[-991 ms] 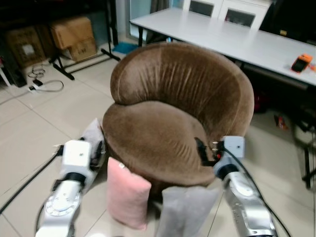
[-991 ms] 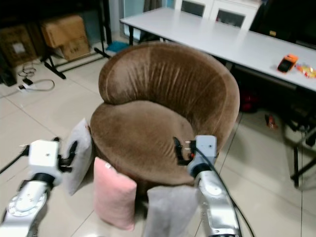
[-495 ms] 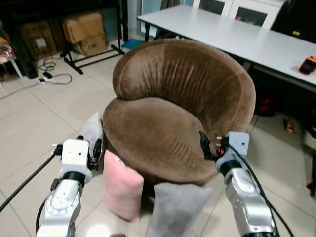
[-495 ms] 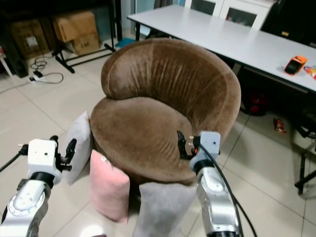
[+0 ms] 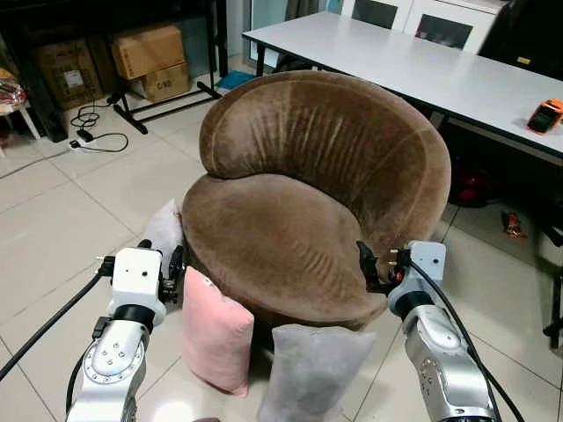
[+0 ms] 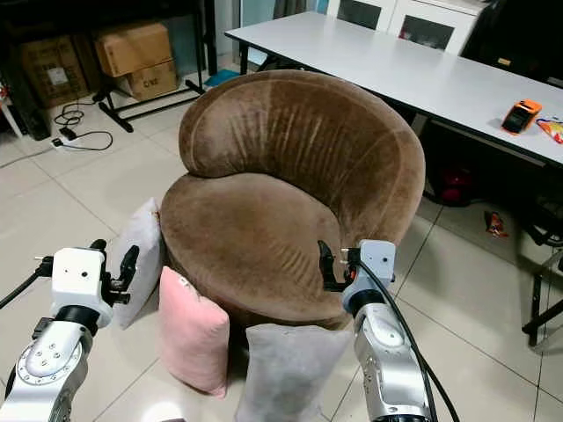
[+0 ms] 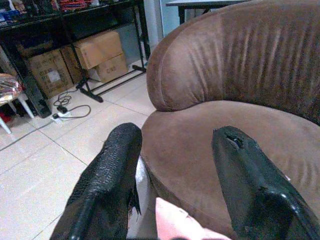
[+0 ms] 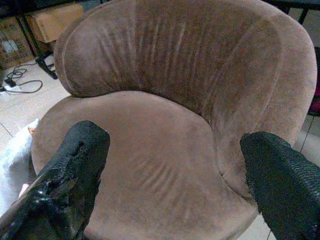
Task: Move the pillow to the sofa from floor
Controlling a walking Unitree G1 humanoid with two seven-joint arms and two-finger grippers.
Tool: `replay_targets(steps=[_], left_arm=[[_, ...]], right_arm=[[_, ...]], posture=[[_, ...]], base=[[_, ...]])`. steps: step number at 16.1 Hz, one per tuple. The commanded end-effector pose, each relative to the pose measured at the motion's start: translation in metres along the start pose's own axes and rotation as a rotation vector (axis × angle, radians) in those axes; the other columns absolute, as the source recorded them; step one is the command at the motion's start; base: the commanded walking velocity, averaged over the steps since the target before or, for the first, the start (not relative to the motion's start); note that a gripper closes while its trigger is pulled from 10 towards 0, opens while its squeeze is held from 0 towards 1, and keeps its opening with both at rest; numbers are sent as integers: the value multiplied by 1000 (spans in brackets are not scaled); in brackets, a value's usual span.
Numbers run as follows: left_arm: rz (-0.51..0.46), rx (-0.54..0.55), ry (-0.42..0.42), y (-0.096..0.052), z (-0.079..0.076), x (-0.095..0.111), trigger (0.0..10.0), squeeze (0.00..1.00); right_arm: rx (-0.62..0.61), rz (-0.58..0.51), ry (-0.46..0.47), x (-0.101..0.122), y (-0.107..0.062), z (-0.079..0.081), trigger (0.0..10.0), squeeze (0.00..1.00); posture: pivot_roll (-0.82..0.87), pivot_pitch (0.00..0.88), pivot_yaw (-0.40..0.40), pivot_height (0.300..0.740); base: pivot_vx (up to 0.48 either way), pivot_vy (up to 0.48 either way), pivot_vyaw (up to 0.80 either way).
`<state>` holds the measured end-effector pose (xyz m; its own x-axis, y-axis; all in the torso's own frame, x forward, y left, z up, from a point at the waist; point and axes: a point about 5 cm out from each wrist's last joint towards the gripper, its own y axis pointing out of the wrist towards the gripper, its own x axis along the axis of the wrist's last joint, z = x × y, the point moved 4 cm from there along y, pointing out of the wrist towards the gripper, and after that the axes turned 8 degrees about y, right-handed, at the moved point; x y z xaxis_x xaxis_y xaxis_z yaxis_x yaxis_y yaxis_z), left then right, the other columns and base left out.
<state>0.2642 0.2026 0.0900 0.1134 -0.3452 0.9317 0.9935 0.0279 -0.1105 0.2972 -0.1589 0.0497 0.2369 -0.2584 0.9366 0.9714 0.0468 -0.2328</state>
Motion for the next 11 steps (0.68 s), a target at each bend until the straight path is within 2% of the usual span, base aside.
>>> replay_targets(steps=[1,4,9,11], left_arm=[[-1,-7,10,0,-3,-1,10000,0],[-23,-4,30,-1,-3,2,10000,0],[-42,-3,44,-3,-4,0,10000,0],[-40,-6,46,-4,-5,-2,10000,0]], right_arm=[[-21,16,3,-2,-1,-6,10000,0],[-38,58,-21,-9,0,-9,10000,0],[-53,119,1,-18,0,-10,10000,0],[-40,131,-3,-18,1,-8,10000,0]], posture=[[65,0,-77,700],[65,0,-80,670],[65,0,-83,620],[65,0,-86,620]], base=[[0,0,0],[0,0,0],[0,0,0],[0,0,0]])
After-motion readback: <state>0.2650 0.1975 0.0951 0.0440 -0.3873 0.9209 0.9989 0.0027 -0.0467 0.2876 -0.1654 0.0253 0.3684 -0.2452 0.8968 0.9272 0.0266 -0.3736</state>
